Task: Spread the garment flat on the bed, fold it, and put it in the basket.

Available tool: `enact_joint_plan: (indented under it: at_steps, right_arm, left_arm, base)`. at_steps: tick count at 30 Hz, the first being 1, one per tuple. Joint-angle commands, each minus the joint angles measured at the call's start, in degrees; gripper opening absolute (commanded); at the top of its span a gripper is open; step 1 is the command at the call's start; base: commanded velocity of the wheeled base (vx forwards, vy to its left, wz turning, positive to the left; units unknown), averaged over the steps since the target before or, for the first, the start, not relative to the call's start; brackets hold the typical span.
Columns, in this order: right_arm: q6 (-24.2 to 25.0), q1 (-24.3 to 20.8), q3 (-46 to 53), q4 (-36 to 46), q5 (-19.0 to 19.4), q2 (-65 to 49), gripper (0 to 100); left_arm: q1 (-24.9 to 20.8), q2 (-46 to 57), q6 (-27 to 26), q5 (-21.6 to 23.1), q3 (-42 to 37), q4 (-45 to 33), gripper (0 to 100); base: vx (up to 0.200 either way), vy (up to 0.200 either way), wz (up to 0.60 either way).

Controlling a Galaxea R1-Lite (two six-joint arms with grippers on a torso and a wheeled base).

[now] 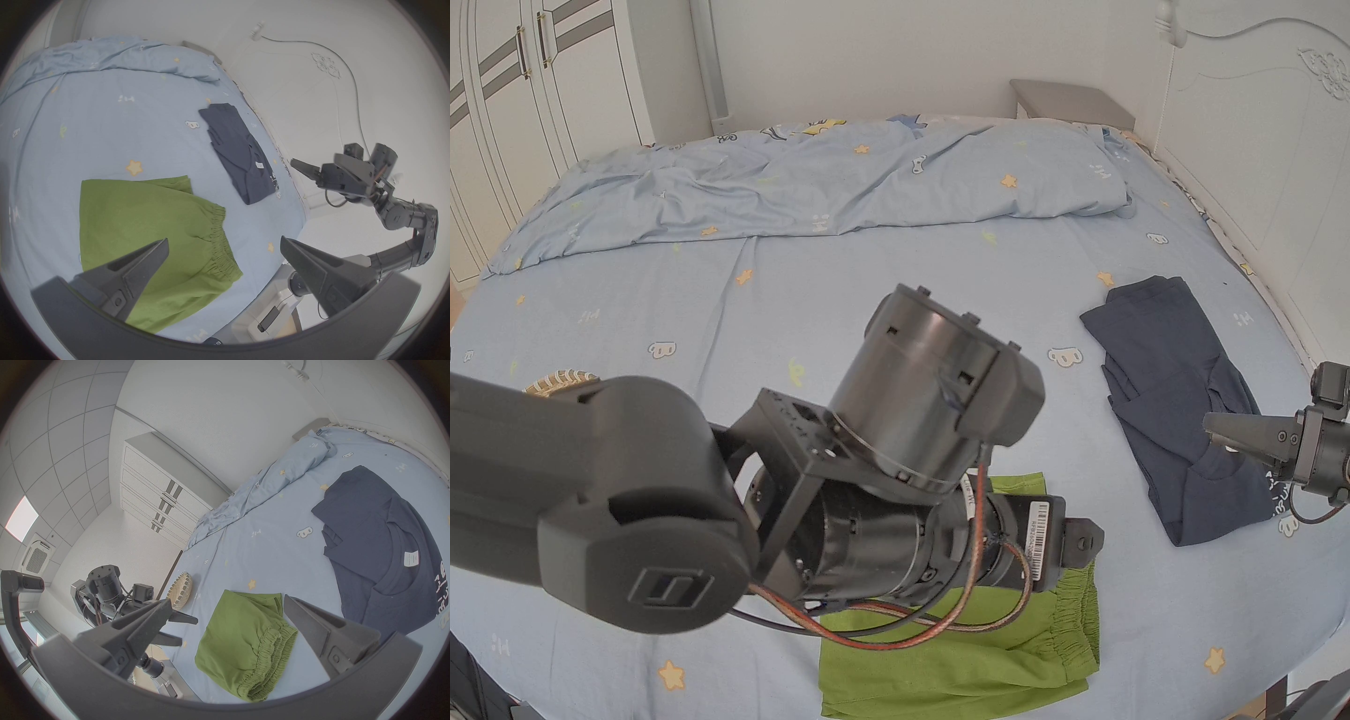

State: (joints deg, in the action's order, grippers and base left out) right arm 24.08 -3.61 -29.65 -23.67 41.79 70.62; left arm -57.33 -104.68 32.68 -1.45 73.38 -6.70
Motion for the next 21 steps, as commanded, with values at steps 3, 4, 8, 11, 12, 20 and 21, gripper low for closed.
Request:
enact_joint_plan:
  at_steps: [3,4,8,11,12,20,21]
  right_arm:
    - [0.0,-5.5,1.4,0.5,-0.1,0.2,100]
    - [0.0,-7.7,1.9,0.7,-0.1,0.7,100]
    - [0.0,-11.7,2.3,2.1,-0.1,2.9,100]
    - [0.2,-11.3,1.9,2.3,-0.1,2.7,100]
    - [0.4,-11.2,1.7,2.6,-0.2,2.6,100]
    - [0.6,-12.4,-0.4,6.5,-2.9,1.9,100]
    - [0.6,-12.4,-0.3,6.6,-2.9,1.3,100]
  left_arm:
    - [8.4,1.2,2.6,0.9,-5.7,2.5,100]
    - [11.3,1.7,2.8,2.2,-6.9,2.7,100]
    - [24.4,2.6,2.8,16.0,-13.1,2.7,100]
    - [32.1,3.3,2.3,24.5,-18.3,3.2,100]
    - [33.8,3.4,2.3,26.4,-20.1,3.5,100]
    - [37.4,-0.5,1.4,31.2,-35.3,21.4,100]
    - [37.0,-1.6,1.9,31.3,-36.8,25.7,100]
  base:
    - [0.000,0.000,0.00]
    - [0.000,0.000,0.00]
    - [0.000,0.000,0.00]
    - [0.000,0.000,0.00]
    - [0.000,0.000,0.00]
    - [0.000,0.000,0.00]
    - [0.000,0.000,0.00]
